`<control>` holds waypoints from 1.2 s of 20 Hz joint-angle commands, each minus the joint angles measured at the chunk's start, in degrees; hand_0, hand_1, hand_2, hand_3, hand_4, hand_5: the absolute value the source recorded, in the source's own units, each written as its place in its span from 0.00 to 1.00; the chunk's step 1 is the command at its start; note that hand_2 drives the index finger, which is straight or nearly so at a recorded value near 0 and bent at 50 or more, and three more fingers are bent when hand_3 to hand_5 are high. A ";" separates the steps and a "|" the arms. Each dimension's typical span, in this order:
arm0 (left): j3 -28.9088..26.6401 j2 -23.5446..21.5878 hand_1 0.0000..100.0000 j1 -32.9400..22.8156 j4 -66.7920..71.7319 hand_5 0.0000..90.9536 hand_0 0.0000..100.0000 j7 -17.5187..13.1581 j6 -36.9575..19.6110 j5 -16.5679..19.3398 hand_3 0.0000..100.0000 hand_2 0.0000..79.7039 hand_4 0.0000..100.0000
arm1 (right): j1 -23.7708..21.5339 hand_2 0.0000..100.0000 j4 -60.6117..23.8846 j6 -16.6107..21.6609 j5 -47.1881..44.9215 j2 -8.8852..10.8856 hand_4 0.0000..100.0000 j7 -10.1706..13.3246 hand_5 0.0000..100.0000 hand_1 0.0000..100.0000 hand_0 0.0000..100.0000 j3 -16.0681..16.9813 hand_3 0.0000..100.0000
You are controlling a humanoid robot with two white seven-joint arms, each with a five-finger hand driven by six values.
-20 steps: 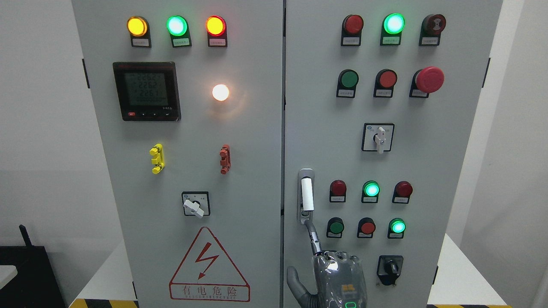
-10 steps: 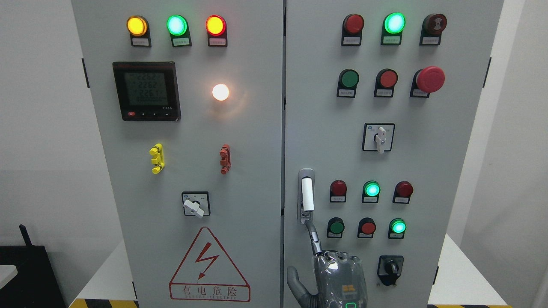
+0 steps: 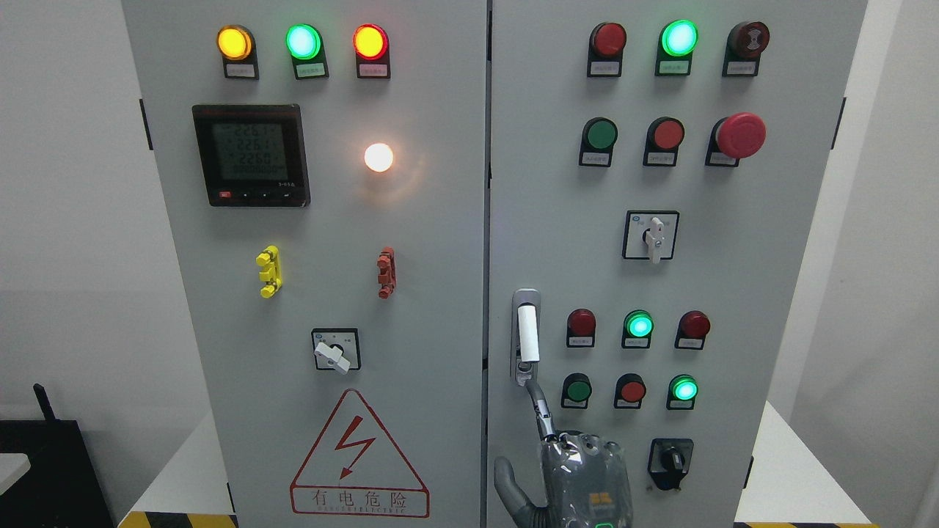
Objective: Release door handle
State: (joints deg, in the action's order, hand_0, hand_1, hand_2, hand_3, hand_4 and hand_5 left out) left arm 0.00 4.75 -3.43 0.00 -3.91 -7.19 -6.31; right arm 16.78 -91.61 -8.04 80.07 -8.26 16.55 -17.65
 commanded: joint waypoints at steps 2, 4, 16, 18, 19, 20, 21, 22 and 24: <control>0.70 0.00 0.39 0.00 -0.88 0.00 0.12 -0.05 -0.02 -0.02 0.00 0.00 0.00 | 0.18 0.14 -1.82 0.21 0.00 0.09 1.00 0.24 0.97 0.39 0.39 -0.10 1.00; 0.70 0.00 0.39 0.00 -0.88 0.00 0.12 -0.05 -0.02 -0.02 0.00 0.00 0.00 | 0.18 0.14 -2.69 0.21 0.00 0.09 1.00 0.24 0.97 0.39 0.39 -0.28 1.00; 0.70 0.00 0.39 0.00 -0.88 0.00 0.12 -0.05 -0.02 -0.02 0.00 0.00 0.00 | -1.13 0.20 -5.25 0.48 -0.09 -0.09 1.00 1.99 0.97 0.39 0.39 -0.54 1.00; 0.70 0.00 0.39 0.00 -0.88 0.00 0.12 -0.05 -0.02 -0.02 0.00 0.00 0.00 | -2.01 0.34 -5.25 2.23 -0.17 0.00 1.00 4.01 0.97 0.41 0.41 -0.10 1.00; 0.70 0.00 0.39 0.00 -0.88 0.00 0.12 -0.05 -0.02 -0.02 0.00 0.00 0.00 | -2.27 0.36 -5.25 2.76 -0.26 0.00 1.00 5.24 0.97 0.41 0.42 -0.01 1.00; 0.70 0.00 0.39 0.00 -0.88 0.00 0.12 -0.05 -0.02 -0.02 0.00 0.00 0.00 | -2.36 0.42 -5.25 3.02 -0.61 0.00 1.00 5.86 0.97 0.42 0.43 0.07 1.00; 0.70 0.00 0.39 0.00 -0.88 0.00 0.12 -0.05 -0.02 -0.02 0.00 0.00 0.00 | -2.36 0.48 -5.33 3.37 -1.13 0.00 1.00 6.04 0.97 0.43 0.44 0.16 1.00; 0.70 0.00 0.39 0.00 -0.88 0.00 0.12 -0.05 -0.02 -0.02 0.00 0.00 0.00 | -2.36 0.51 -5.68 3.73 -1.75 0.00 1.00 6.13 0.97 0.43 0.45 0.25 1.00; 0.70 0.00 0.39 0.00 -0.88 0.00 0.12 -0.05 -0.02 0.07 0.00 0.00 0.00 | -2.54 0.63 -6.39 3.90 -3.85 0.00 1.00 6.22 0.97 0.44 0.47 0.25 1.00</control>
State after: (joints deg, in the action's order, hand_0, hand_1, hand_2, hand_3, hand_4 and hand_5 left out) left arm 0.00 4.75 -3.43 0.00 -3.91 -7.19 -6.32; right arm 15.00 -96.07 -4.63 78.78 -8.27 22.09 -17.79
